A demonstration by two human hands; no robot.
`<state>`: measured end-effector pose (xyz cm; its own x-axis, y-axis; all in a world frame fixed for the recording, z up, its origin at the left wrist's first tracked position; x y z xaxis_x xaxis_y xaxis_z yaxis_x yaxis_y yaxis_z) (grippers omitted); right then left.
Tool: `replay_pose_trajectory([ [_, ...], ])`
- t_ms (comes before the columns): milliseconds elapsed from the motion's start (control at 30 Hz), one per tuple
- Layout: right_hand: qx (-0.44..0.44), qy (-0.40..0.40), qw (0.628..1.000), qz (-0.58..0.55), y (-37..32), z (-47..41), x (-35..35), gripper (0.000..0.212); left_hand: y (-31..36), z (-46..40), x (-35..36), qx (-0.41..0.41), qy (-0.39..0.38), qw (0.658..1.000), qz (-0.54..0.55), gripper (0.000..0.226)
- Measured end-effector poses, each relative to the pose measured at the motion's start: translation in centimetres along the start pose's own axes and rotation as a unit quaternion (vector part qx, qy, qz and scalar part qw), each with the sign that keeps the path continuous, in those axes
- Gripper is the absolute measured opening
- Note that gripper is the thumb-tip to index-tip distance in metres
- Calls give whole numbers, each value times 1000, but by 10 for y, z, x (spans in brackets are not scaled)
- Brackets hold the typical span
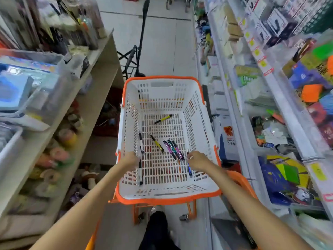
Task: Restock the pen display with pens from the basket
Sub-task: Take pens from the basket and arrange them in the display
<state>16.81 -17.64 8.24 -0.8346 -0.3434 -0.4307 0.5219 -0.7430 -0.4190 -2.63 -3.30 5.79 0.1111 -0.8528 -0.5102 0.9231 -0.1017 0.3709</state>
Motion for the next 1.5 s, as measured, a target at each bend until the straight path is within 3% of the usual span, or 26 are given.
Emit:
replay_pose_trajectory([
  [167, 69, -77, 995, 4, 12, -60, 19, 37, 4, -56, 24, -20, -50, 984, -168, 16],
  [267, 109, -55, 992, 22, 22, -83, 25, 9, 5, -74, 40, -51, -68, 925, -371, 27],
  [333, 142, -22, 989, 39, 31, -100, 27, 18, 6, -88, 50, -77, -97, 880, -459, 29],
  [400, 166, 3, 984, 65, 38, -109, 27, 6, 5, -98, 59, -106, -103, 873, -465, 31],
  [567, 185, -5, 973, 135, 47, -133, 31, 32, 4, -118, 70, -132, -115, 859, -481, 31],
  [633, 185, -1, 972, 144, 50, -142, 31, 39, 4, -123, 72, -141, -111, 869, -461, 29],
  [767, 173, -3, 971, 166, 49, -157, 34, 52, 2, -128, 74, -148, -84, 925, -339, 30],
  [867, 129, 40, 984, 117, 48, -167, 27, 41, 1, -130, 77, -108, -44, 971, -208, 38],
  [967, 75, 98, 988, 96, 43, -178, 15, 34, 9, -135, 75, -40, 3, 996, -80, 30],
  [1033, 41, 115, 989, 88, 36, -186, 11, 36, 18, -143, 69, -17, 22, 1000, -2, 22],
  [1167, 34, 79, 990, 114, 29, -198, 15, 61, 35, -165, 63, -7, 20, 994, 111, 21],
  [1333, 12, 68, 993, 92, 28, -204, 21, 61, 48, -182, 72, 5, 37, 990, 134, 25],
  [1500, -10, 71, 997, 23, 36, -207, 17, 55, 59, -182, 80, -14, 46, 995, 83, 21],
])
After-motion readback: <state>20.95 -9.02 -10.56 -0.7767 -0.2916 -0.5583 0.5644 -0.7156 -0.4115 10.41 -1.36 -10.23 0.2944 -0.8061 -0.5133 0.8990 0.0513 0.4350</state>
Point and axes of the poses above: each hand's wrist, its own z-axis away from the middle knuckle, its own x-axis out of the palm, y = z × x, the point moved 3 cm from there along -z, towards the middle knuckle, and after that the axes turned 15 degrees about -y, right-handed, at the moved point
